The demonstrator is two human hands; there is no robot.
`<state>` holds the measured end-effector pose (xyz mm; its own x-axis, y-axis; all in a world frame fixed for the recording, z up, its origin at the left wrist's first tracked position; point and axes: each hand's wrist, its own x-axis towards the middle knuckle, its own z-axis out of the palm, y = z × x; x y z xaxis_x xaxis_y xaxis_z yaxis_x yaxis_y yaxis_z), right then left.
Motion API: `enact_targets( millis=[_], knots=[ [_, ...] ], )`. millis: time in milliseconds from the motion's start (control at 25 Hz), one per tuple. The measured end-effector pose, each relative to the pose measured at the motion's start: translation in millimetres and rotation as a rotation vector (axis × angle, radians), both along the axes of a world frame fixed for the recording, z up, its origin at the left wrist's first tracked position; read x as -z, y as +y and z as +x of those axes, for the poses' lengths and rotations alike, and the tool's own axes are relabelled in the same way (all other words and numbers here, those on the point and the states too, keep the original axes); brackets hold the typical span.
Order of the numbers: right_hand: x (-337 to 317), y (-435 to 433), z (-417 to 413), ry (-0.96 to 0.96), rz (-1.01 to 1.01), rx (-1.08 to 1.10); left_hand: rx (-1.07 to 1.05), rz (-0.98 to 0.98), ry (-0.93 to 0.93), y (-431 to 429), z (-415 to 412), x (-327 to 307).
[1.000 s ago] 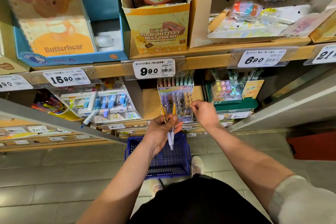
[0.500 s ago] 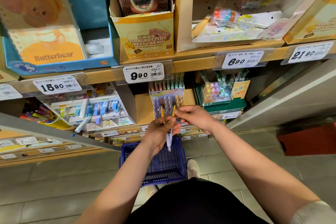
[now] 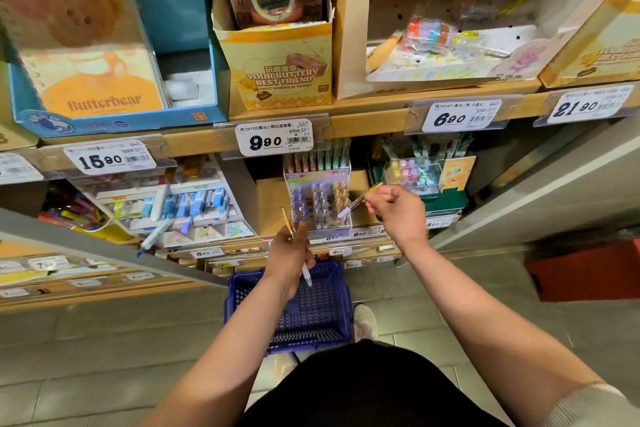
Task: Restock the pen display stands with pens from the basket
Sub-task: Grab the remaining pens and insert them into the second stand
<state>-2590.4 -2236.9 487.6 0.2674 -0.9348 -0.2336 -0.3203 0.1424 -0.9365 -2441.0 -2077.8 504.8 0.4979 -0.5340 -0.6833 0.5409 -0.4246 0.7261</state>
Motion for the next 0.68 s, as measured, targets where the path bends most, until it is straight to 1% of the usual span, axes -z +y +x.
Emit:
enact_targets(
  millis=[80,240,400,520,680],
  knots=[
    [9,3,2,0.164,-0.17,-0.09,0.005,0.013,0.03,-1,1,-2],
    [19,9,10,0.291,-0.313,-0.194,-0.083,-0.027,0.121,-7,0,-9],
    [23,11,22,0.388,-0.384,-0.329,-0.106,-0.071,0.15,-5,0,-9],
    [28,12,30,0.531,-0.418,-0.449,-0.084,-0.11,0.154,-1,3,-8],
    [35,19,37,0.649,-0.405,-0.504,-0.043,-0.153,0.153,5,6,-5]
  ],
)
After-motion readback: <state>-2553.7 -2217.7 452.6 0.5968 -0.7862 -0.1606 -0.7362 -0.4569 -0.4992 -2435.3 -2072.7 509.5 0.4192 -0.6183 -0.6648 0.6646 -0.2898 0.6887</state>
